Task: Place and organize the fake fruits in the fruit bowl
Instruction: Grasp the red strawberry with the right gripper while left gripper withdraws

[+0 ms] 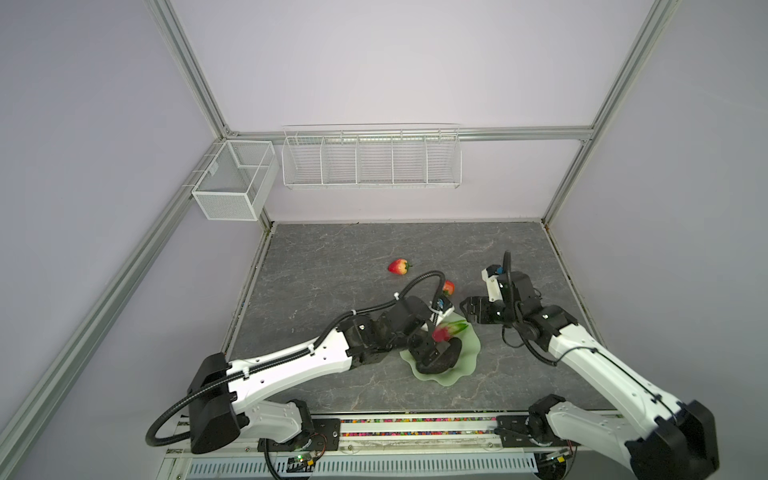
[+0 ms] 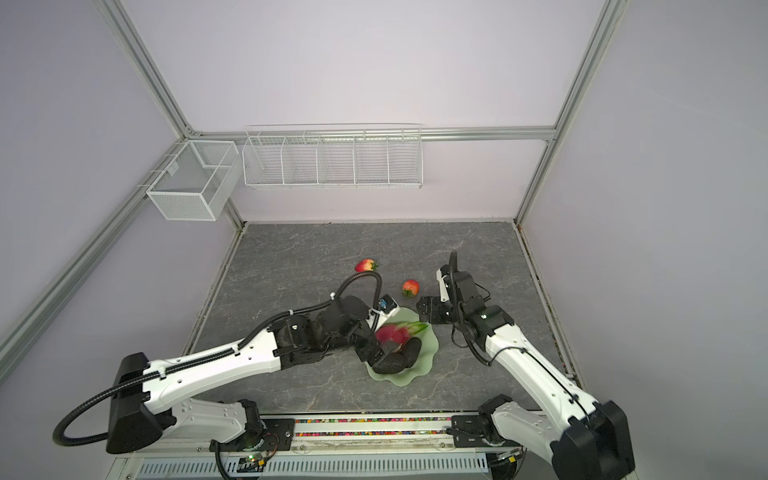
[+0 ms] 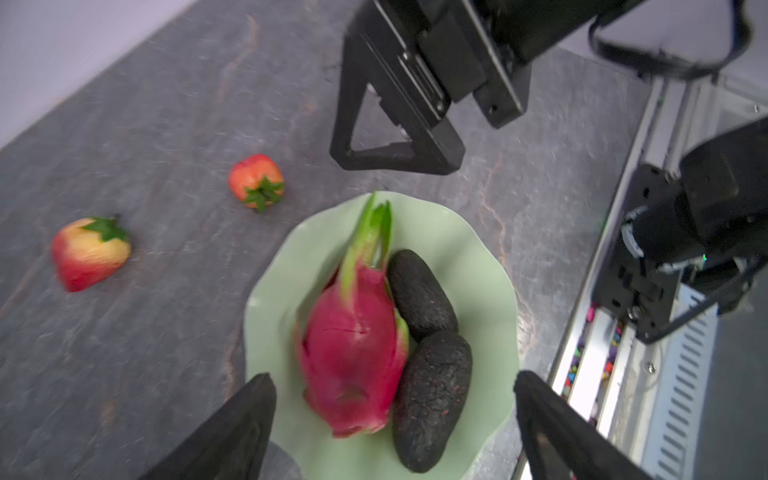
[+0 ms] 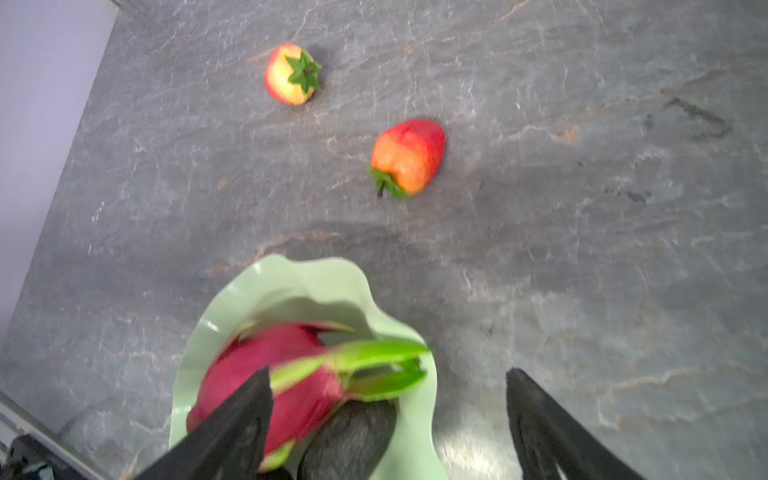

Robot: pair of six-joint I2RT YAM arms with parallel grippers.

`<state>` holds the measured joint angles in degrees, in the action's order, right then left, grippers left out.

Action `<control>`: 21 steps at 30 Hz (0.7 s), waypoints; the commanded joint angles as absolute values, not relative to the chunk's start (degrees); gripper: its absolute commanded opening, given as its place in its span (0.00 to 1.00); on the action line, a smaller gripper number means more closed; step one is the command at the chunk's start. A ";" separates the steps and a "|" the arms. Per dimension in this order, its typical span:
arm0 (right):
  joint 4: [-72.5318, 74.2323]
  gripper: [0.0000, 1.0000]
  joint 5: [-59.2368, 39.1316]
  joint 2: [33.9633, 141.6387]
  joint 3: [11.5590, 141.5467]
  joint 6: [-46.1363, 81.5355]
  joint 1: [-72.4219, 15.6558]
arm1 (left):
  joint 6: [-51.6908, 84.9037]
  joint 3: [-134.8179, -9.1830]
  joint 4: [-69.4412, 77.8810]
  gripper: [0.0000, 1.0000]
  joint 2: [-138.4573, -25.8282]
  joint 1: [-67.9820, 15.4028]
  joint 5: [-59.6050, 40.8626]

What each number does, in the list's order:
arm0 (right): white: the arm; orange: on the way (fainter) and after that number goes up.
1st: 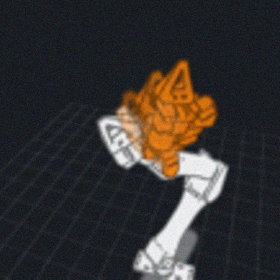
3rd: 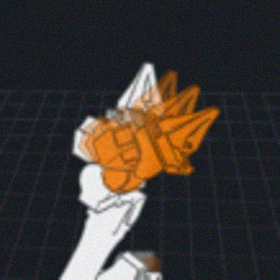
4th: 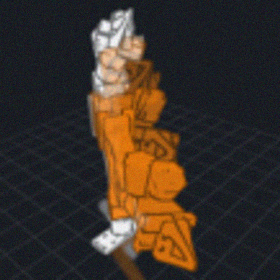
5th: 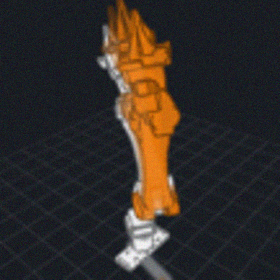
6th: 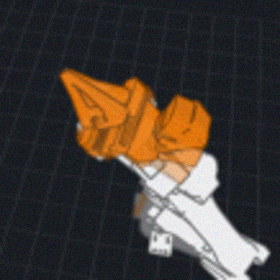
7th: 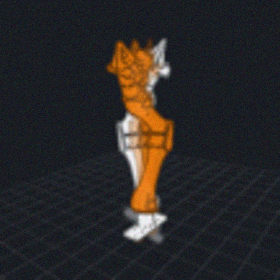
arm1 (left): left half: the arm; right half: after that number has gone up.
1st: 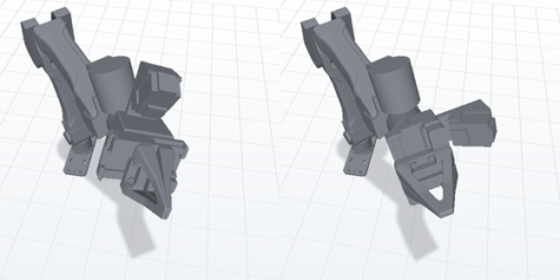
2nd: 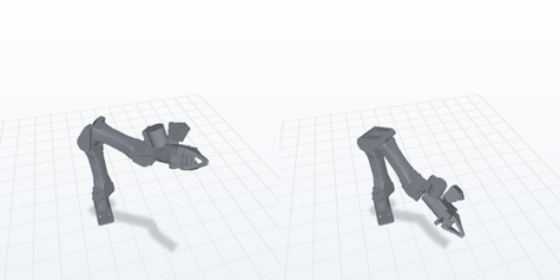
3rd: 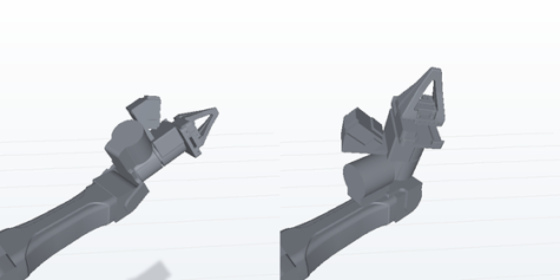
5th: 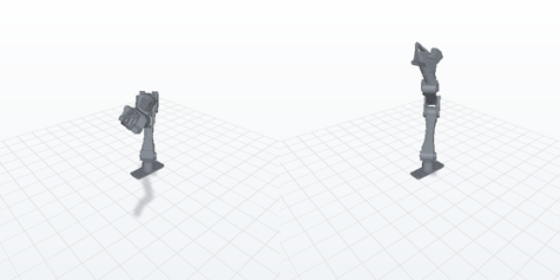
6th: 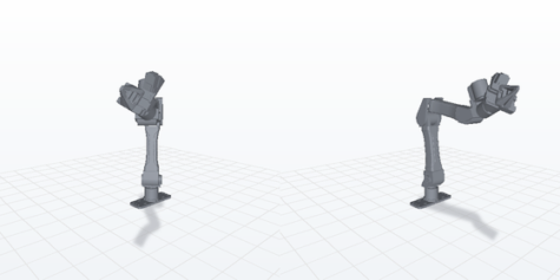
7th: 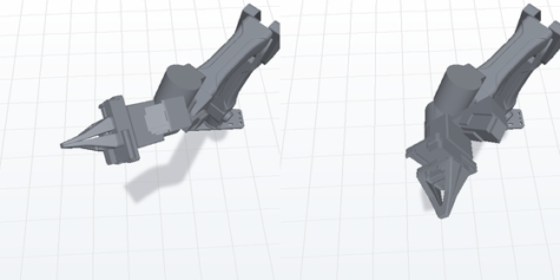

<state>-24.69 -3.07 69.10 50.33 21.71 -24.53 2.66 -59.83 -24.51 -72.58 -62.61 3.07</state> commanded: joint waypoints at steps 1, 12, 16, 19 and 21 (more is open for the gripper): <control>-20.10 0.89 -9.72 79.09 57.37 15.56 -22.91 | 6.86 -56.86 -20.01 0.93 -70.58 -55.73 1.55; -24.79 0.93 -7.85 106.75 76.45 16.74 -21.72 | 8.29 -58.00 -16.13 0.97 -76.25 -48.66 -4.58; -26.18 0.93 -4.89 110.66 79.34 17.41 -22.40 | 8.67 -58.42 -14.37 0.97 -79.87 -48.30 -6.35; -27.07 0.95 -3.23 111.99 80.18 17.61 -22.67 | 8.84 -59.65 -15.19 0.97 -81.39 -48.31 -7.32; -27.75 0.98 -2.65 112.80 80.62 17.67 -22.67 | 8.62 -59.43 -14.74 0.97 -81.63 -48.17 -7.47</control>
<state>-25.41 -4.93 111.85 79.20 17.17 -22.26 8.36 -57.43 -16.32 -81.52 -48.62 -5.85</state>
